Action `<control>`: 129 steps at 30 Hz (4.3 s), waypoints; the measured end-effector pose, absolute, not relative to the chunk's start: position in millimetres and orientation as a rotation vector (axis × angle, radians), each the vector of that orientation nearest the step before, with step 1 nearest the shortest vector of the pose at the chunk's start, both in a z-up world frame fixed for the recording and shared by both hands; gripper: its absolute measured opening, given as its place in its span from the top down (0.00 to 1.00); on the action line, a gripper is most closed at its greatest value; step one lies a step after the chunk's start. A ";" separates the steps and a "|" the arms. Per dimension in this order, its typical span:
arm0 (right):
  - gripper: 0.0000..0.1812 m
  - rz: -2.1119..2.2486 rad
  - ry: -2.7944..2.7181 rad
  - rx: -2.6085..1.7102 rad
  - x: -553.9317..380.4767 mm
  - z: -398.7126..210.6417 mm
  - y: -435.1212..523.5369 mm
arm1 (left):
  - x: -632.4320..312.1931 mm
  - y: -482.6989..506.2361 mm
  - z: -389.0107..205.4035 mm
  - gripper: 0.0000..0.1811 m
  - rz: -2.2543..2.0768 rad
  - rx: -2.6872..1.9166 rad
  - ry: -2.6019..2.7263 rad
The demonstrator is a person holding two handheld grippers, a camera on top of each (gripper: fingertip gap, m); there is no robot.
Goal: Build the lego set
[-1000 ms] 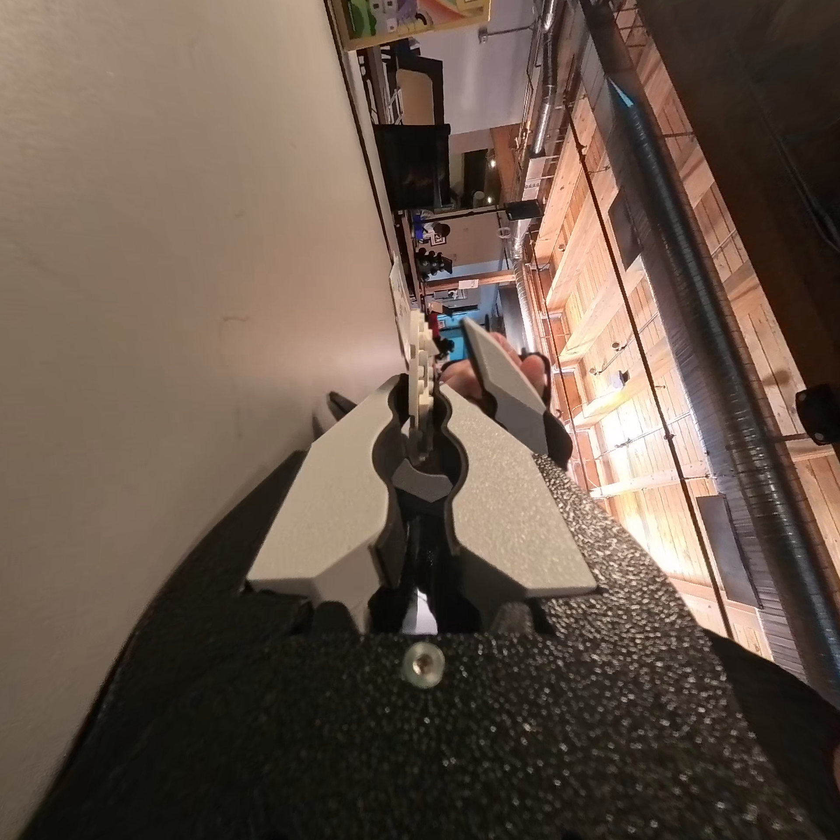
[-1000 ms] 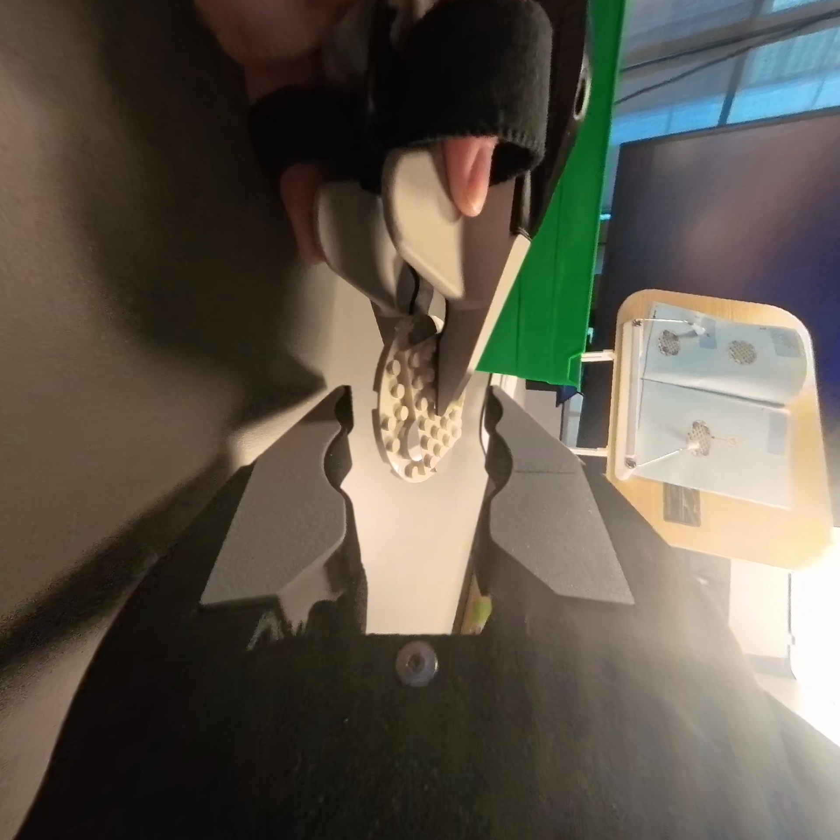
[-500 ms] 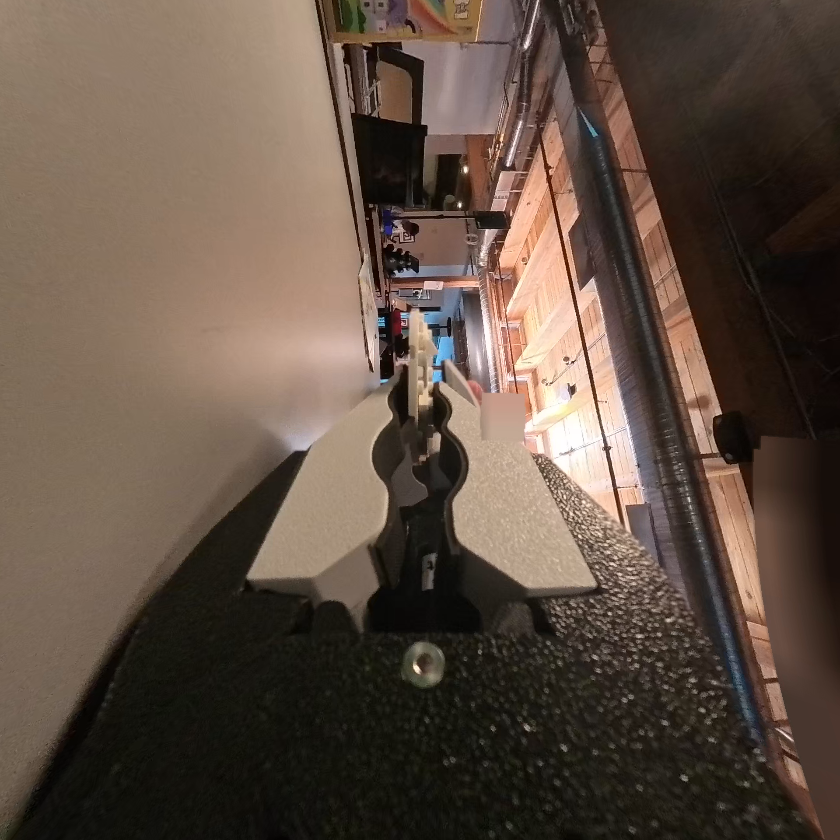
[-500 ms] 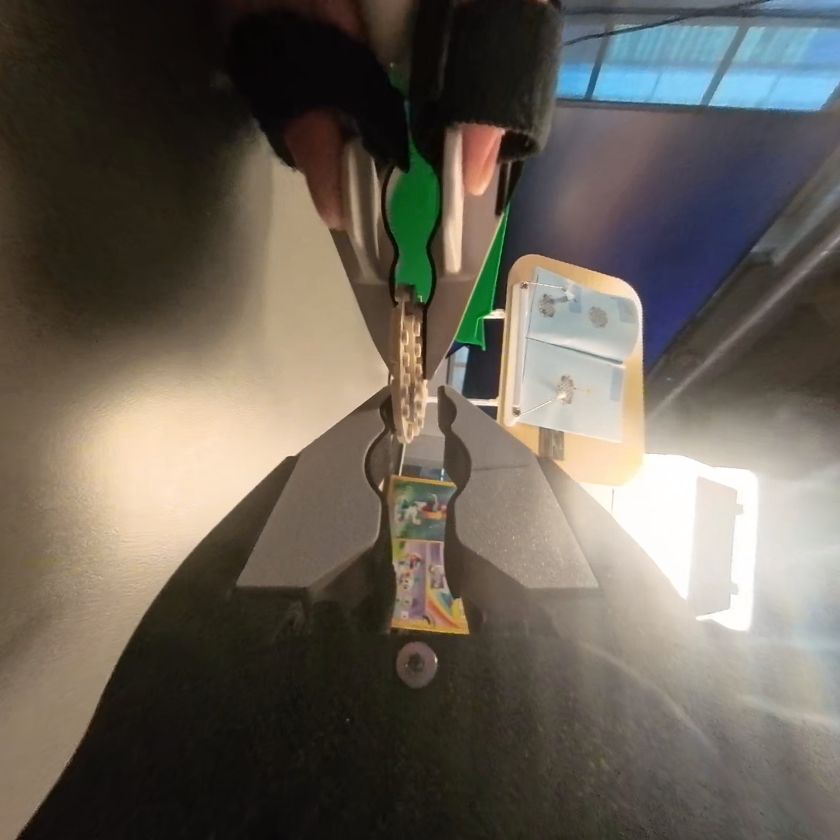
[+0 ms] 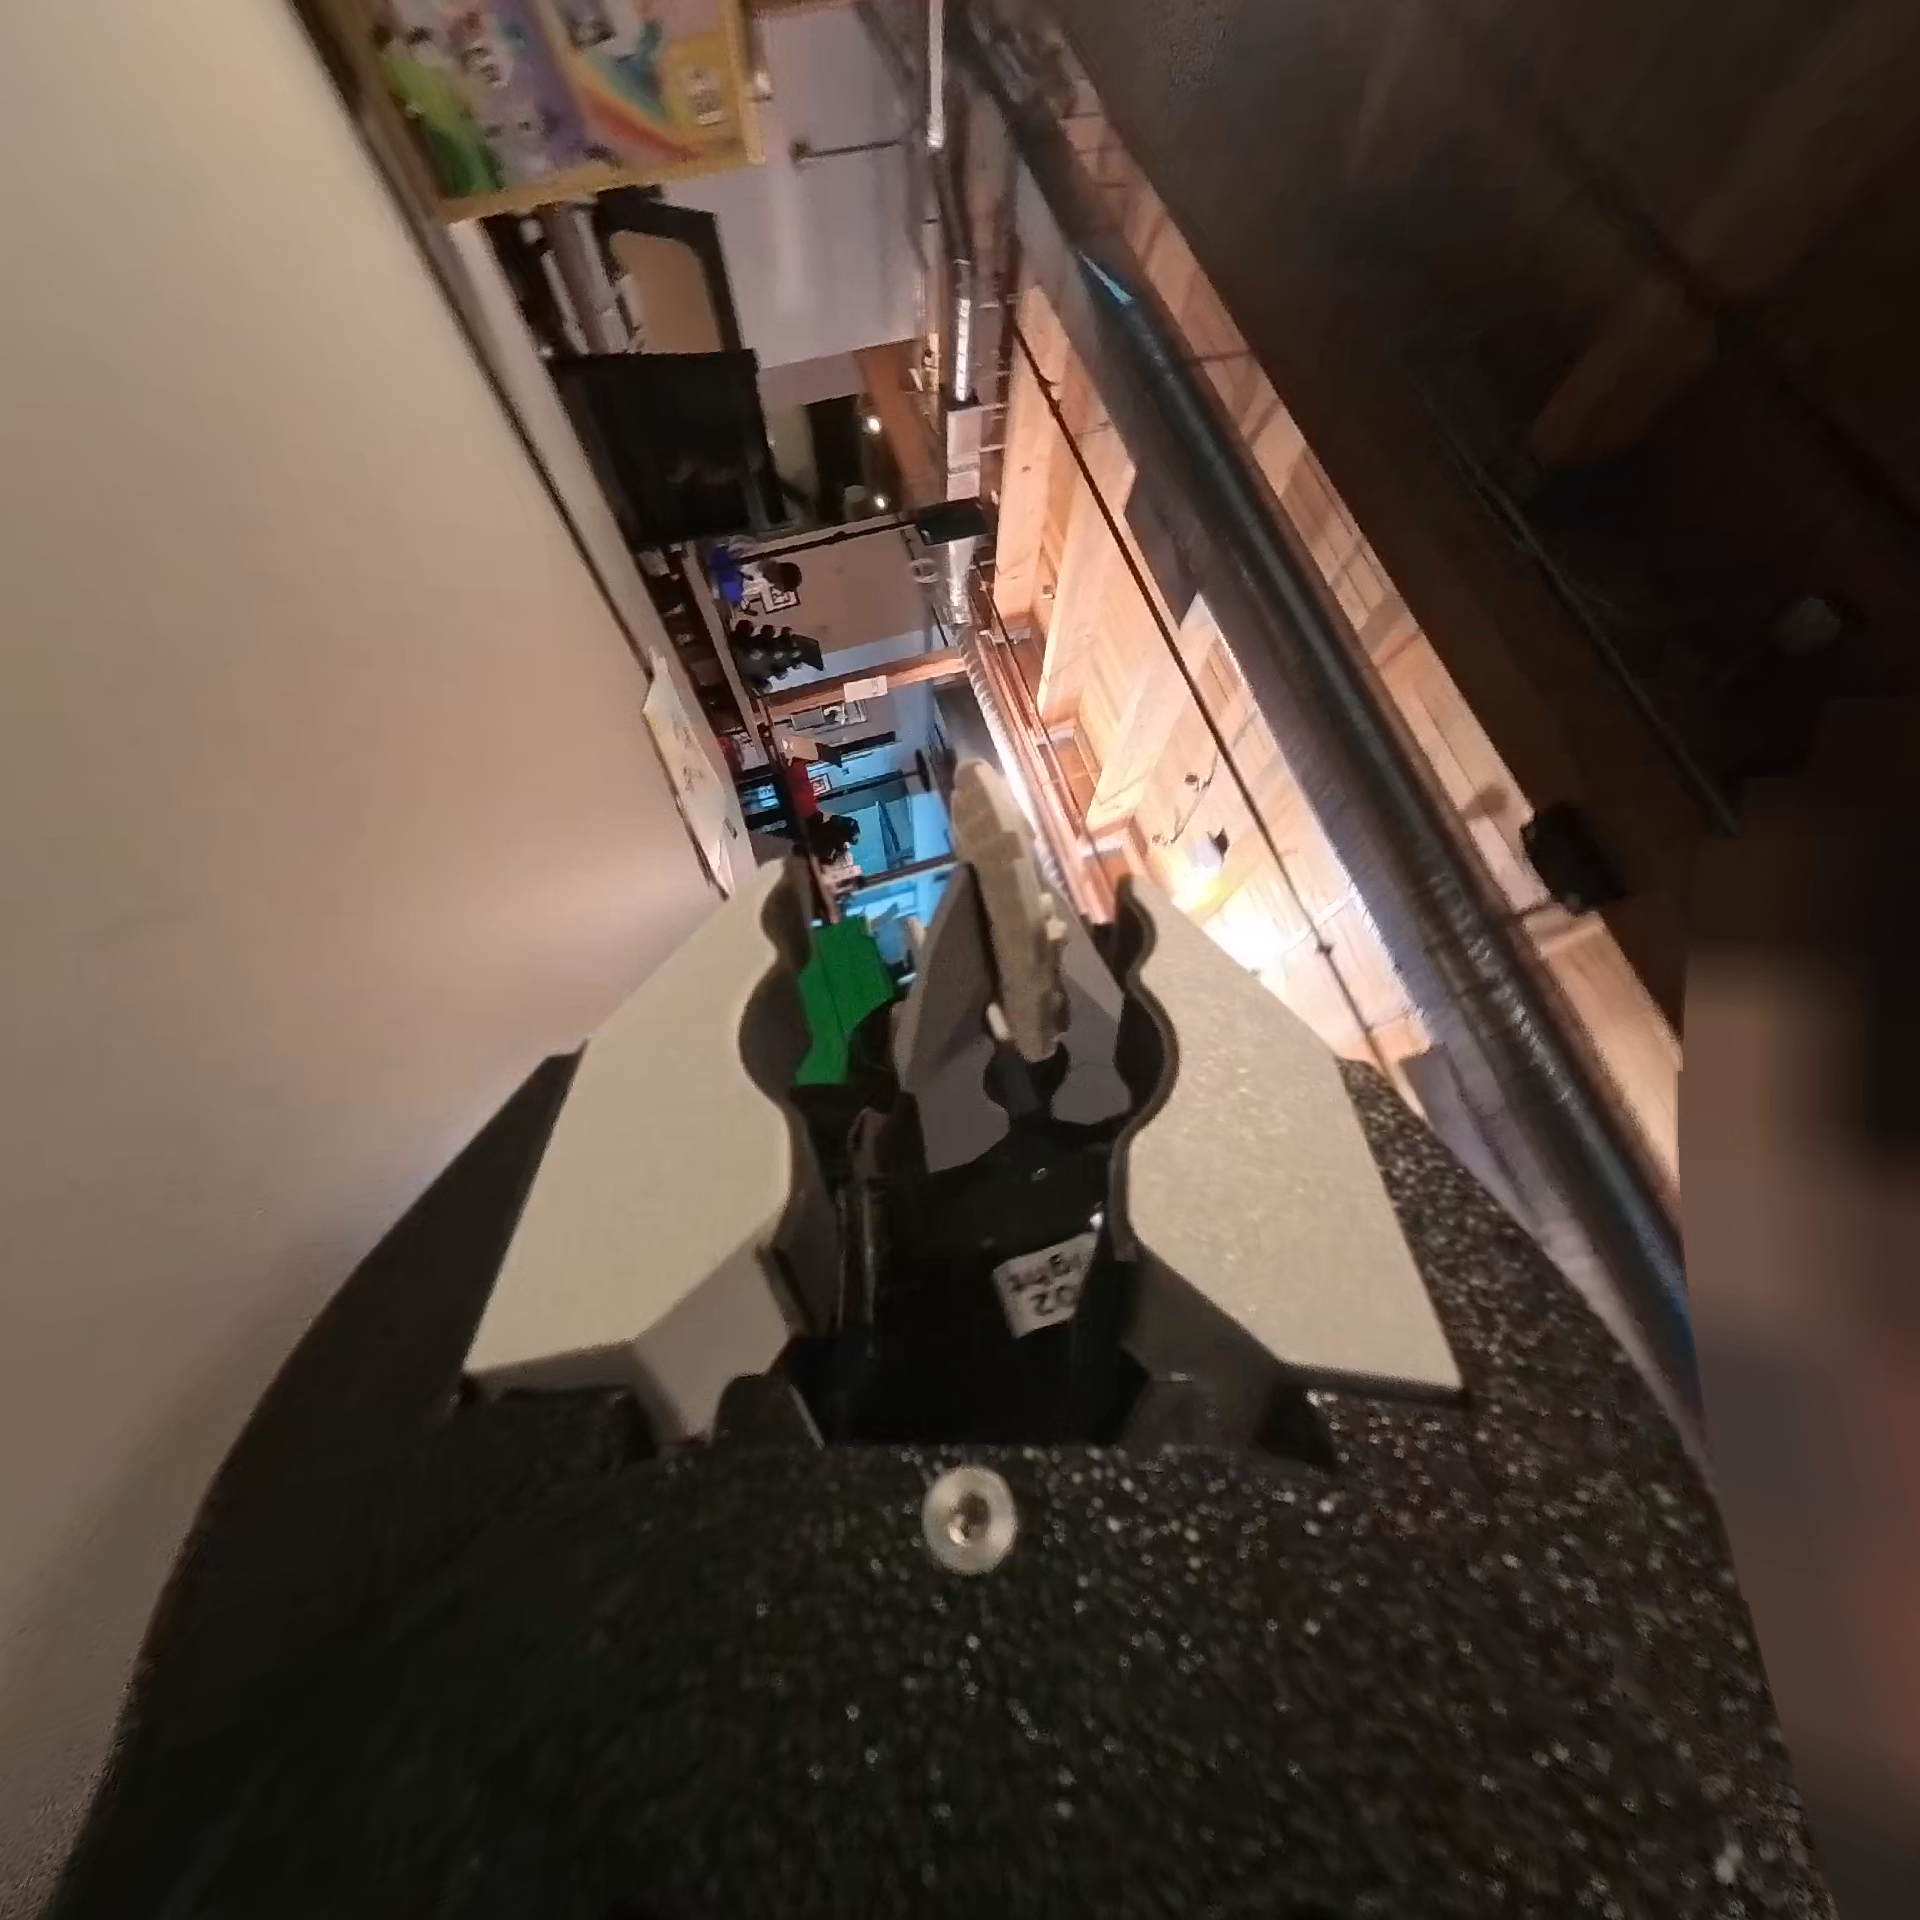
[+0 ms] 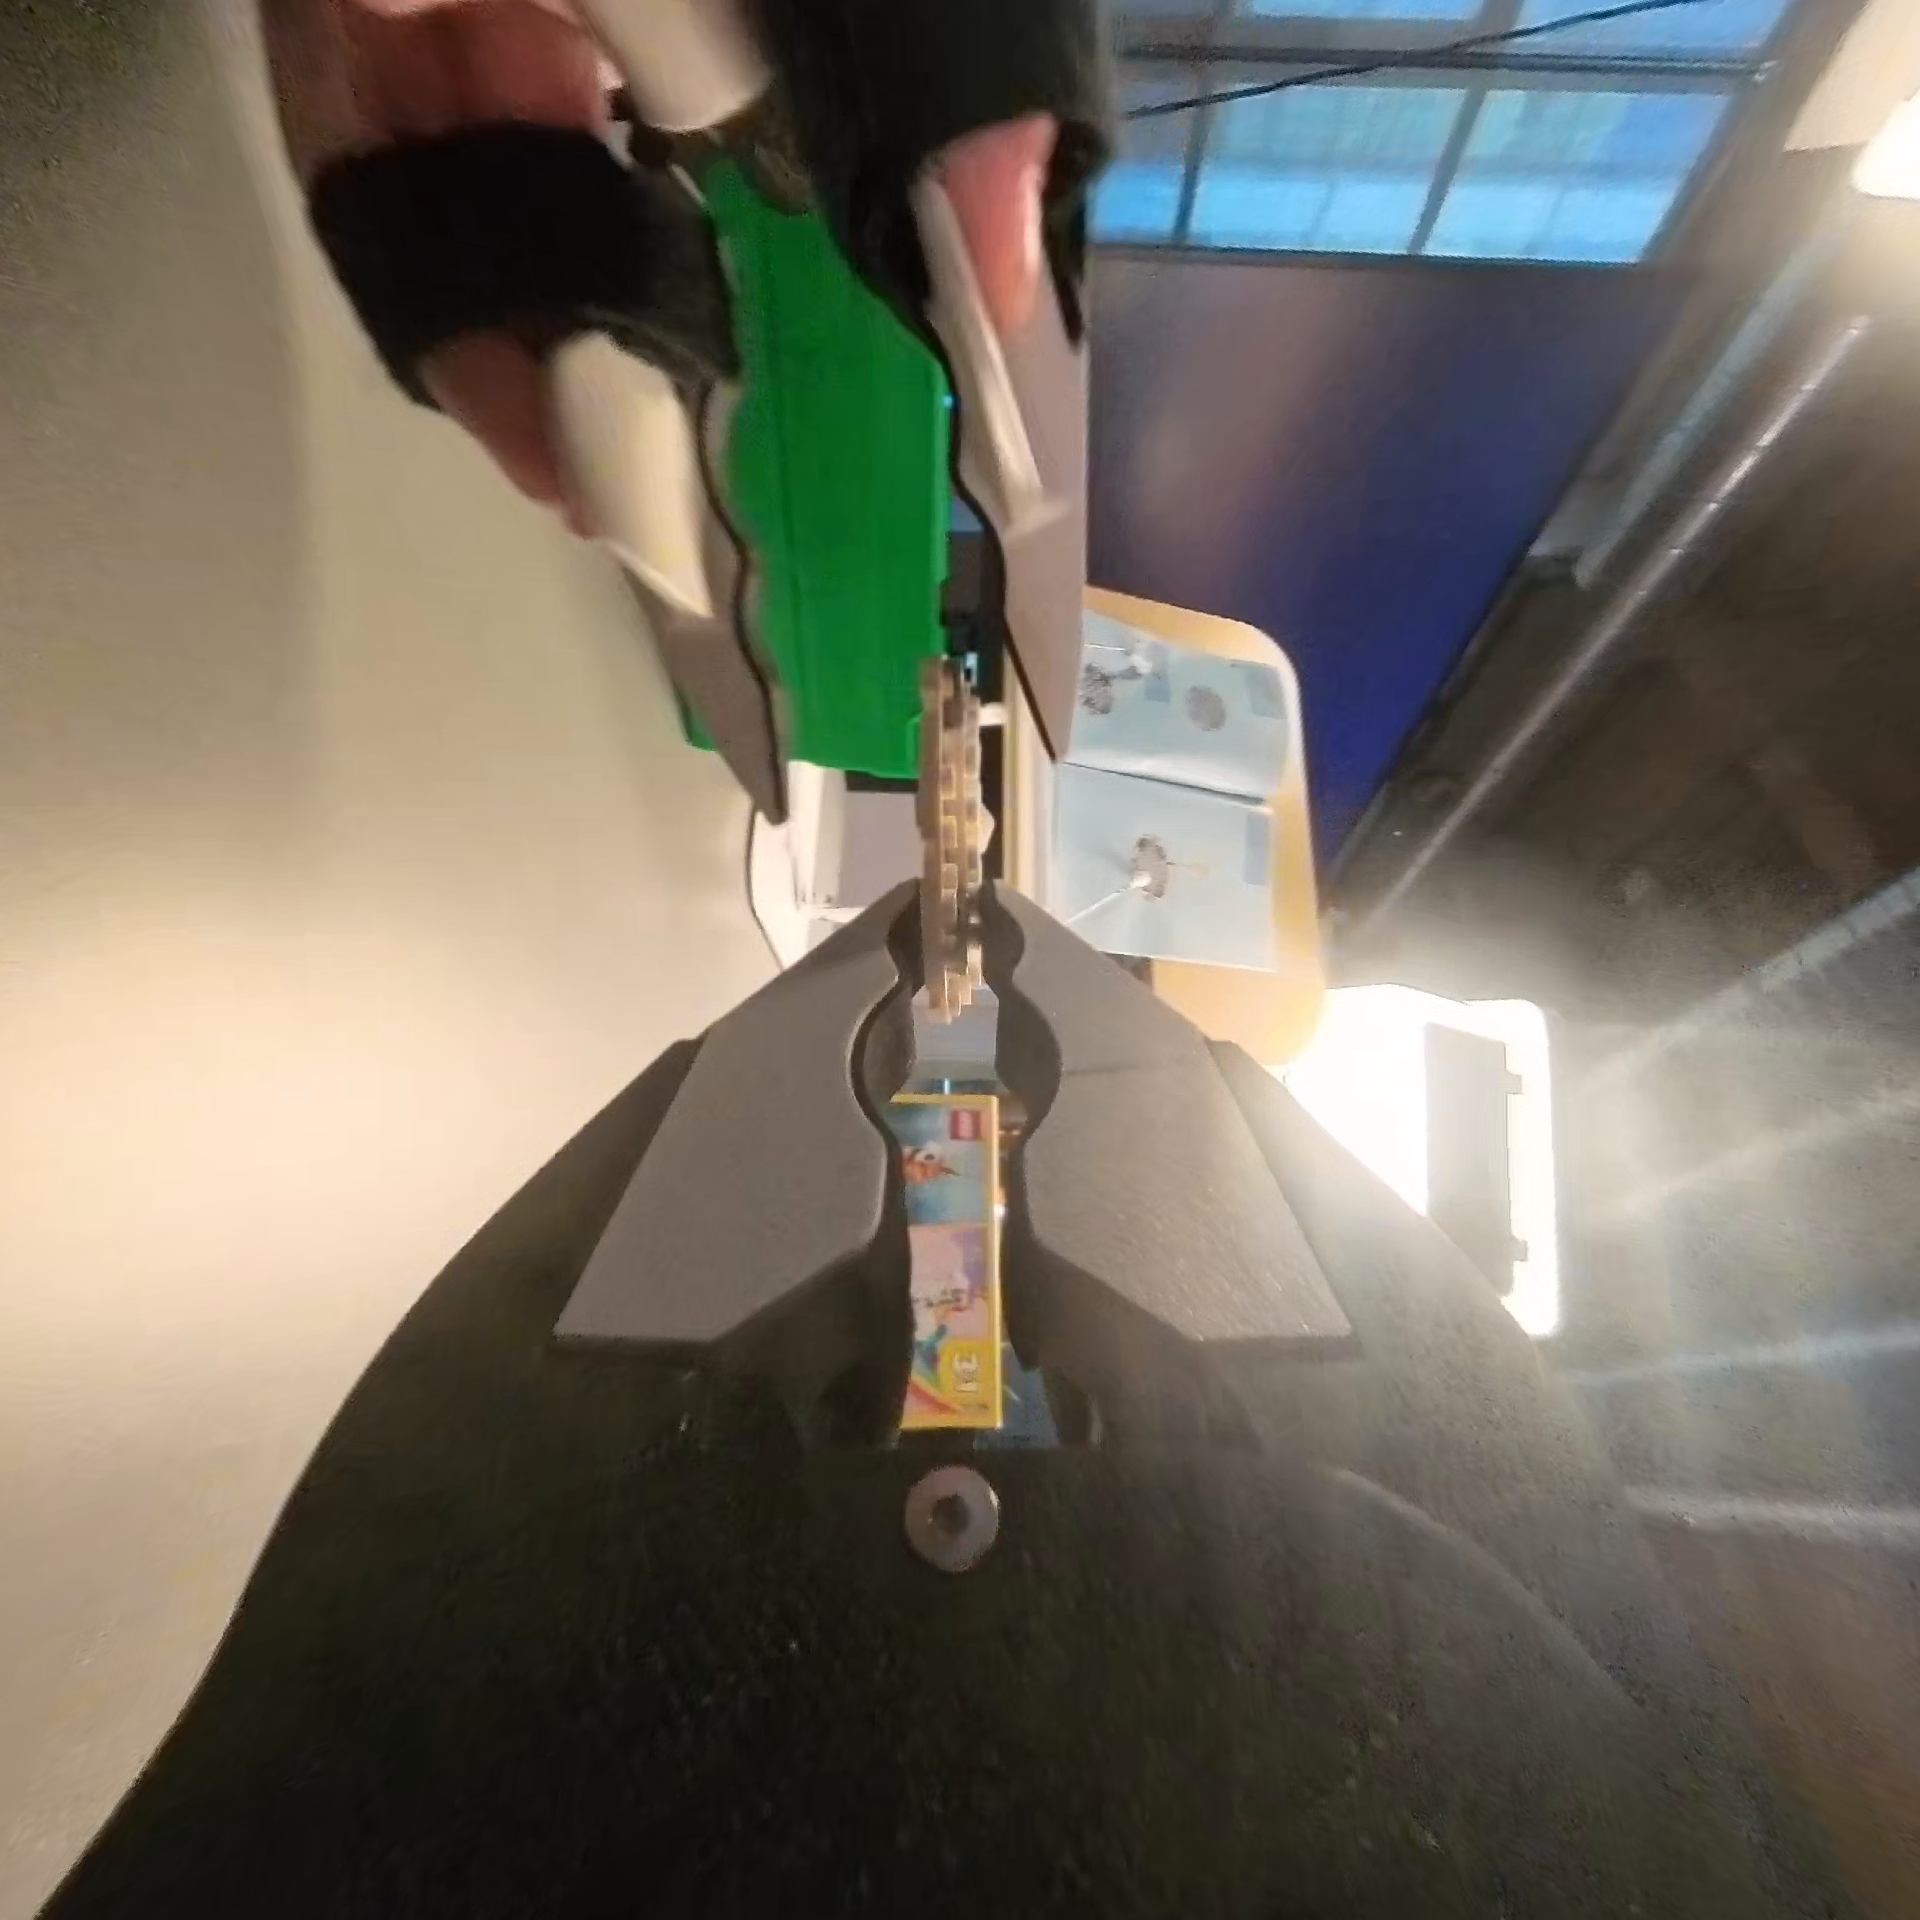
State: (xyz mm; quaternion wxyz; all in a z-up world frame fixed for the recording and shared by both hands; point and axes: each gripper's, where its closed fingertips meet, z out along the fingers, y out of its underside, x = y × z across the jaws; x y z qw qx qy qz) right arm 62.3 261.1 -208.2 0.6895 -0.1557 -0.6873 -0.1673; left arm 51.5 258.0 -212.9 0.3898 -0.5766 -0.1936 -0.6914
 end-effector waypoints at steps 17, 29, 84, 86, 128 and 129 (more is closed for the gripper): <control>0.97 -0.092 -1.641 -0.389 89.7 -144.2 239.3 | 76.0 238.4 -137.8 0.67 0.083 -1.029 1.147; 0.96 0.077 -1.690 -0.344 93.9 -127.6 205.2 | 86.4 207.4 -116.3 0.85 -0.148 -0.934 1.245; 0.97 0.235 -1.663 -0.336 96.4 -103.4 184.1 | 94.1 180.7 -97.8 0.97 -0.158 -0.776 1.287; 0.97 0.240 -1.659 -0.340 96.6 -102.5 185.0 | 94.1 181.8 -97.3 0.97 -0.146 -0.781 1.279; 0.96 0.191 -1.615 -0.295 92.7 -106.5 179.2 | 91.9 184.3 -103.8 0.97 -0.185 -0.815 1.347; 0.96 0.194 -1.615 -0.296 92.5 -106.4 179.1 | 91.7 184.4 -104.1 0.97 -0.190 -0.823 1.348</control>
